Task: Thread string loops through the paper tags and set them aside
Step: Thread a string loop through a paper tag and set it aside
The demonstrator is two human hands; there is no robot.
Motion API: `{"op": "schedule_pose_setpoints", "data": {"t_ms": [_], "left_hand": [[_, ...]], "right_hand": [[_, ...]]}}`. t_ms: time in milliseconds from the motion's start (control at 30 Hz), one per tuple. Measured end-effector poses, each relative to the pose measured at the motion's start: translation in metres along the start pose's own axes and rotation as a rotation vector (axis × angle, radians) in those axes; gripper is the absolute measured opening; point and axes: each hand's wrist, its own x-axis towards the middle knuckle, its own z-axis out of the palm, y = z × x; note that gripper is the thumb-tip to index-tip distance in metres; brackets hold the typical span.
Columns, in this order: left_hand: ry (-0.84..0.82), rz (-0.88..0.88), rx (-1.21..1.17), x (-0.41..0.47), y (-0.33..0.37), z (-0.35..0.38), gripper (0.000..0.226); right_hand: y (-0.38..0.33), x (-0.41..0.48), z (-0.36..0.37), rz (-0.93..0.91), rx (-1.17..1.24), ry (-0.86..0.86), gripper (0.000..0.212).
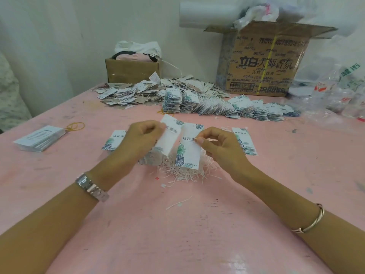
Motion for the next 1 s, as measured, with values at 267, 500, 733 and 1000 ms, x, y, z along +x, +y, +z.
{"op": "schedule_pose_setpoints", "data": {"t_ms": [267, 500, 733, 1000], "left_hand": [[0.065, 0.117, 0.014, -0.014, -0.009, 0.024, 0.014], [0.037, 0.130, -0.033, -0.018, -0.010, 0.029, 0.018], [0.041, 0.163, -0.059, -0.022, -0.006, 0.031, 0.016], [0.029, 0.184, -0.078, -0.023, -0.006, 0.031, 0.017]], "right_hand": [[-0.001, -0.005, 0.003, -0.143, -0.041, -0.085, 0.009], [-0.001, -0.009, 0.005, -0.234, -0.125, -0.112, 0.004], [-0.001, -0.010, 0.006, -0.251, -0.137, -0.101, 0.005], [-0.003, -0.011, 0.007, -0.236, -0.128, -0.078, 0.003]]}}
